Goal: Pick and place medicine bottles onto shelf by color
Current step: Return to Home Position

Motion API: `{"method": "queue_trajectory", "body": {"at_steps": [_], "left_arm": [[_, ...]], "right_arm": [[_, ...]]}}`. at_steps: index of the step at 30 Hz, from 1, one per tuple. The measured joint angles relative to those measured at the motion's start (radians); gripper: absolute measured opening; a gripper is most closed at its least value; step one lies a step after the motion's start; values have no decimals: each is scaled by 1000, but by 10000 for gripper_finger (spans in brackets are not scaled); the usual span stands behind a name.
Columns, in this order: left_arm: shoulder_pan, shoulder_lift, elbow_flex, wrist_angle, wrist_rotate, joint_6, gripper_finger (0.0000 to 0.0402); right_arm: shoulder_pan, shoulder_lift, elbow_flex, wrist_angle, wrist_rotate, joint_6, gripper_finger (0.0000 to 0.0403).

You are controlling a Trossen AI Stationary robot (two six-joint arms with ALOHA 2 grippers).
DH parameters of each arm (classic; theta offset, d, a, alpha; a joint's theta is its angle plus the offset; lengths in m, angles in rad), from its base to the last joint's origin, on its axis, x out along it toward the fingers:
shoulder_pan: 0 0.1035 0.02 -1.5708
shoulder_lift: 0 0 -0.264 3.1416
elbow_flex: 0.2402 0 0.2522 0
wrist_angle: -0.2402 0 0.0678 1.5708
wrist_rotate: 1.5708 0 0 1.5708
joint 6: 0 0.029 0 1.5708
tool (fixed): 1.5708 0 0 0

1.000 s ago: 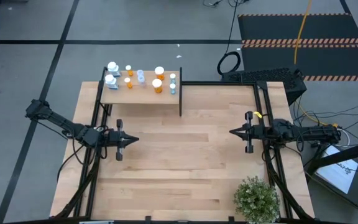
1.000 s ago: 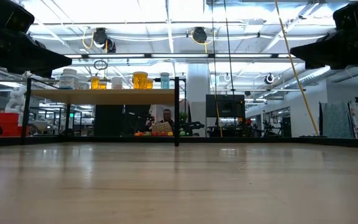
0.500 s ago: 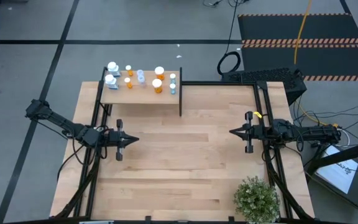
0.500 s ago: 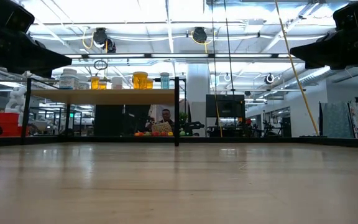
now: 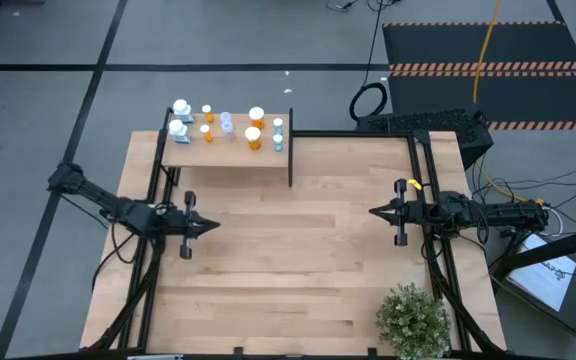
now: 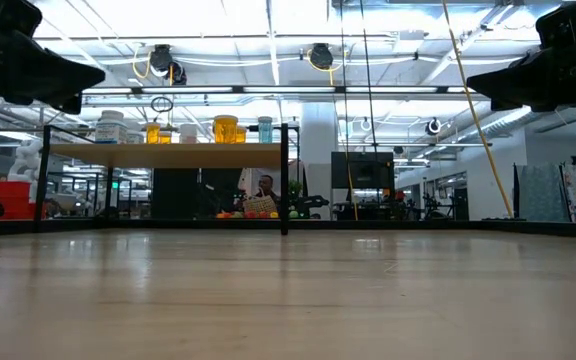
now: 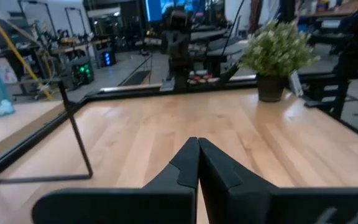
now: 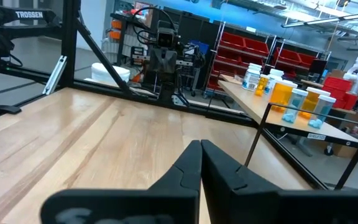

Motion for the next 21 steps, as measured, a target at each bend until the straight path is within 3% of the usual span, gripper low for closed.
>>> {"method": "queue_trajectory", "body": {"at_steps": [11,21], "left_arm": [[-25,-183,0,-129,2,60,8],[-5,-234,1,-133,1,153,7]], "right_arm": [[0,0,0,1,0,0,0],[0,0,0,1,0,0,0]]}}
